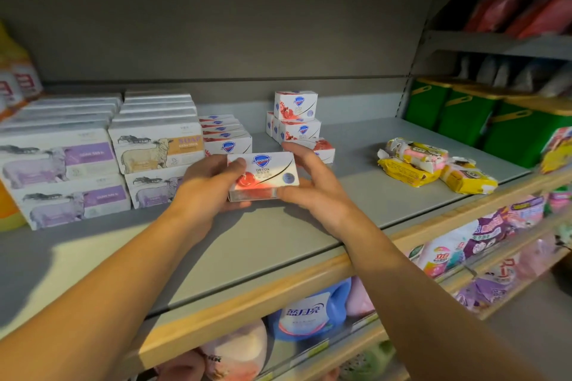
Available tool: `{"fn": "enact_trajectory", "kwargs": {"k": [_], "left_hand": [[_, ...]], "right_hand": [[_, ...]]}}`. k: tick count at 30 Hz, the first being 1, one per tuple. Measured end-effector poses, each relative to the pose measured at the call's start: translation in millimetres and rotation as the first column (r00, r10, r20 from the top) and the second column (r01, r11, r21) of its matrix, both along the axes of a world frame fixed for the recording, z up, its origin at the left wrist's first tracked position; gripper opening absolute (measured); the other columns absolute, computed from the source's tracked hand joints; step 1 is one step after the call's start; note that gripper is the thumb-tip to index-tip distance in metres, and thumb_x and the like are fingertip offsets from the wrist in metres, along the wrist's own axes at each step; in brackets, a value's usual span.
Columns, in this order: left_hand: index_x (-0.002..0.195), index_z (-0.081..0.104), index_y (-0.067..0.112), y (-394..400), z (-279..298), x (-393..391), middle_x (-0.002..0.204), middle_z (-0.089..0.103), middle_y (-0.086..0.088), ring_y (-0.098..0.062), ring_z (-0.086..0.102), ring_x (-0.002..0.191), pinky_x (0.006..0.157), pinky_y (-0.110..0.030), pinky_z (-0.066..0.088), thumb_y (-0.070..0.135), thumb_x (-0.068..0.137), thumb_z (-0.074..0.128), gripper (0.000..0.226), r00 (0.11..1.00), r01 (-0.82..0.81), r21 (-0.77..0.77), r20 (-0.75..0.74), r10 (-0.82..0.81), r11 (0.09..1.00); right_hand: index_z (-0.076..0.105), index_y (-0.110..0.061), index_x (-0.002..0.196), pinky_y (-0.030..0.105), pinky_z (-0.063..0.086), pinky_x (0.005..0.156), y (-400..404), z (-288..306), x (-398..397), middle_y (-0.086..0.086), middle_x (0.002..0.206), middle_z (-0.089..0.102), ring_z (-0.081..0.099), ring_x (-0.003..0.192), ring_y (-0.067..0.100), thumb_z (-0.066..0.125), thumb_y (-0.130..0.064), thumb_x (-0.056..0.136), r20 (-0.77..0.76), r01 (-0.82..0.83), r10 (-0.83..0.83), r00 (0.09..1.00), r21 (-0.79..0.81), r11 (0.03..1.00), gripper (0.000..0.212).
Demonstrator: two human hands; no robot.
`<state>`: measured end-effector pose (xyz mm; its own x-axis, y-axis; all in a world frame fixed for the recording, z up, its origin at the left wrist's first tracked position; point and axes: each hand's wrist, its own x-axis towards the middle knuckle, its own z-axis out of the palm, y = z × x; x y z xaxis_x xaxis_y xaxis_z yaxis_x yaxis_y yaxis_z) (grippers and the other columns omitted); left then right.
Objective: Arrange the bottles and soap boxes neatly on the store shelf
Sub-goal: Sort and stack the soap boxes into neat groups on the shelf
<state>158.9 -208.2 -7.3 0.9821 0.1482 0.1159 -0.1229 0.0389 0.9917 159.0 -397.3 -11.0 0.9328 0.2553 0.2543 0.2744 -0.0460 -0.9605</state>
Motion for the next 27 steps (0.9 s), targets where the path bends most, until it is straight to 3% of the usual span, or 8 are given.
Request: {"fn": "enact_trajectory", "kwargs": {"k": [2,5,8,11,14,19,24,27], "left_hand": [[0.068,0.074,0.029,-0.6,0.2,-1.9,0.074,0.075,0.007,-0.014,0.074,0.072,0.057,-0.031,0.059,0.025,0.093,0.065,0.027,1.000,0.002,-0.066,-0.022,-0.004,0.998],[0.089,0.072,0.019,-0.4,1.2,-0.4,0.087,0.077,-0.002,-0.017,0.075,0.082,0.062,-0.032,0.059,0.026,0.091,0.067,0.009,0.998,0.013,-0.148,-0.066,-0.023,0.989],[0.110,0.066,0.012,-0.8,5.0,-3.5,0.098,0.075,-0.011,-0.025,0.074,0.086,0.068,-0.035,0.059,0.020,0.084,0.073,0.028,0.989,0.126,-0.250,-0.050,-0.143,0.960],[0.115,0.063,0.012,0.5,6.4,-8.5,0.097,0.071,-0.012,-0.023,0.070,0.077,0.071,-0.033,0.059,0.014,0.074,0.079,0.044,0.964,0.267,-0.154,0.045,-0.263,0.951],[0.109,0.066,0.014,0.0,6.0,-10.7,0.101,0.070,-0.011,-0.020,0.065,0.067,0.066,-0.033,0.059,0.011,0.083,0.075,0.027,0.973,0.200,0.035,0.106,-0.203,0.979],[0.089,0.070,0.014,0.2,7.1,-10.0,0.072,0.072,0.002,-0.015,0.061,0.051,0.057,-0.034,0.061,0.026,0.085,0.073,0.013,0.992,0.021,0.114,0.120,-0.035,0.993],[0.081,0.071,0.012,0.3,7.0,-9.0,0.068,0.072,-0.004,-0.013,0.060,0.050,0.056,-0.032,0.061,0.031,0.085,0.073,0.019,0.993,-0.056,0.136,0.113,0.040,0.989],[0.082,0.073,0.021,1.9,5.6,-8.1,0.063,0.070,0.001,-0.013,0.058,0.051,0.057,-0.029,0.060,0.029,0.085,0.074,0.009,0.991,-0.040,0.170,0.134,0.018,0.985]], "right_hand": [[0.051,-0.027,0.135,0.026,0.058,0.081,0.4,-1.3,1.8,-0.002,0.128,0.060,0.068,0.101,0.012,0.072,0.002,0.081,-0.008,0.027,-0.027,1.000,-0.003,1.000,0.065],[0.057,-0.022,0.129,0.032,0.057,0.086,1.1,-4.6,7.5,0.006,0.125,0.062,0.067,0.105,0.021,0.071,-0.007,0.085,-0.054,0.101,-0.099,0.994,0.033,0.994,0.049],[0.064,-0.017,0.112,0.031,0.057,0.066,1.7,-6.0,12.1,0.010,0.103,0.070,0.071,0.075,0.022,0.066,-0.023,0.092,-0.125,0.142,-0.128,0.984,0.109,0.984,0.021],[0.066,-0.014,0.099,0.029,0.051,0.052,2.3,-4.4,13.5,0.007,0.079,0.073,0.064,0.054,0.021,0.059,-0.052,0.085,-0.159,0.218,-0.203,0.966,0.078,0.973,0.041],[0.069,-0.016,0.093,0.030,0.048,0.048,3.3,-1.9,13.4,0.013,0.072,0.071,0.057,0.045,0.021,0.044,-0.068,0.078,-0.182,0.262,-0.251,0.951,0.039,0.964,0.059],[0.070,-0.014,0.091,0.030,0.048,0.049,3.4,-1.1,12.3,0.020,0.071,0.069,0.058,0.046,0.023,0.030,-0.070,0.091,-0.187,0.254,-0.242,0.952,0.041,0.966,0.068],[0.069,-0.011,0.096,0.029,0.048,0.050,1.5,-1.6,11.5,0.008,0.066,0.067,0.060,0.049,0.020,0.036,-0.062,0.096,-0.163,0.235,-0.232,0.959,0.003,0.972,0.060],[0.068,-0.015,0.100,0.031,0.047,0.051,2.3,-0.5,11.4,0.016,0.082,0.072,0.057,0.048,0.021,0.038,-0.067,0.091,-0.186,0.220,-0.207,0.960,0.053,0.974,0.061]]}}
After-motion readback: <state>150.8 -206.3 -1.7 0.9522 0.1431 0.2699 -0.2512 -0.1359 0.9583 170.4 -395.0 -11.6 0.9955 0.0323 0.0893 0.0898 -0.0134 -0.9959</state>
